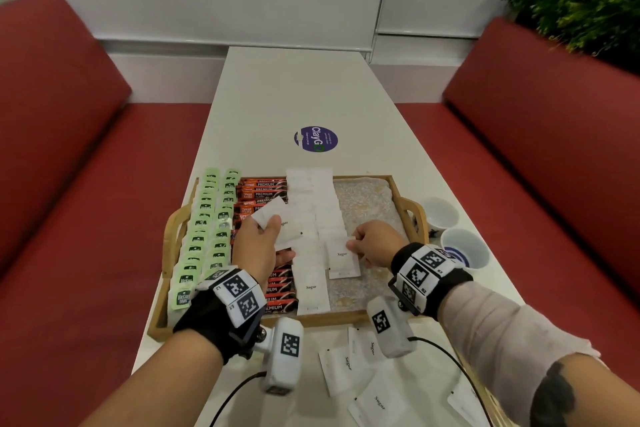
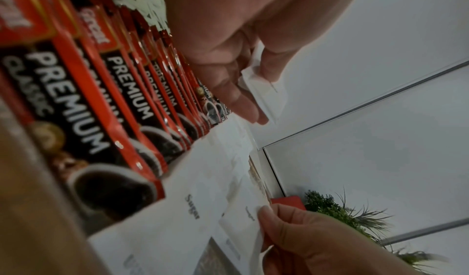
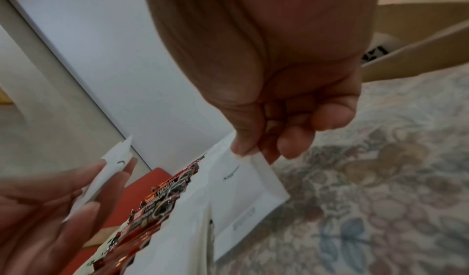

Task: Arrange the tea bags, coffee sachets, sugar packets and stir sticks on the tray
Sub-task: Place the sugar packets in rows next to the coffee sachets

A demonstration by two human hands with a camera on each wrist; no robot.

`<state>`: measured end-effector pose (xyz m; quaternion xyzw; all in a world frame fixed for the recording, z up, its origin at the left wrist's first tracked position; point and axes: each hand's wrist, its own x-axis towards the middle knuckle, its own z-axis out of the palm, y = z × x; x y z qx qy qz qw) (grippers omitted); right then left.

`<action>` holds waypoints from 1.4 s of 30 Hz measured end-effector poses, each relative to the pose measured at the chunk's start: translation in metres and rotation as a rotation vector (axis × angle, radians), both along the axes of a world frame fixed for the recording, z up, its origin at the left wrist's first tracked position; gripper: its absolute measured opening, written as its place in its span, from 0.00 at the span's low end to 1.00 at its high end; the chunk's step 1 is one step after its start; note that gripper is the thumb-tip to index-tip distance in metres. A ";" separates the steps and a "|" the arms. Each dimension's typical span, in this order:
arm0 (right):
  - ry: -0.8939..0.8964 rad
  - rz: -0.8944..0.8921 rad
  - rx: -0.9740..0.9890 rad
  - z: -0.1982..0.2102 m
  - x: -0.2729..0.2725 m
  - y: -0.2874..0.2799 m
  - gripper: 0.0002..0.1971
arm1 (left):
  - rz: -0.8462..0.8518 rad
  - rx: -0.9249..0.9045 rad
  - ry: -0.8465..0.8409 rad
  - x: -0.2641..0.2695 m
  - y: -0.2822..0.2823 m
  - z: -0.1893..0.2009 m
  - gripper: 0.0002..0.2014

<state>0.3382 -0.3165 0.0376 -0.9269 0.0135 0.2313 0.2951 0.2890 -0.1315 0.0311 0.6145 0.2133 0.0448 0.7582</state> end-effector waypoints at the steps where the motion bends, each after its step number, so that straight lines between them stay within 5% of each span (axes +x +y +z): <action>1: 0.007 0.001 -0.006 0.000 0.001 0.002 0.17 | 0.000 -0.002 0.000 0.000 0.000 0.001 0.10; 31: -0.055 0.024 -0.183 -0.008 0.016 0.013 0.13 | -0.043 0.067 -0.005 -0.001 0.001 -0.001 0.11; 38: -0.149 0.069 0.357 0.021 -0.001 0.021 0.16 | -0.054 0.162 -0.007 0.002 -0.005 -0.003 0.10; 42: -0.131 0.151 0.413 0.025 -0.009 0.023 0.08 | -0.129 0.188 -0.024 -0.001 -0.013 -0.001 0.09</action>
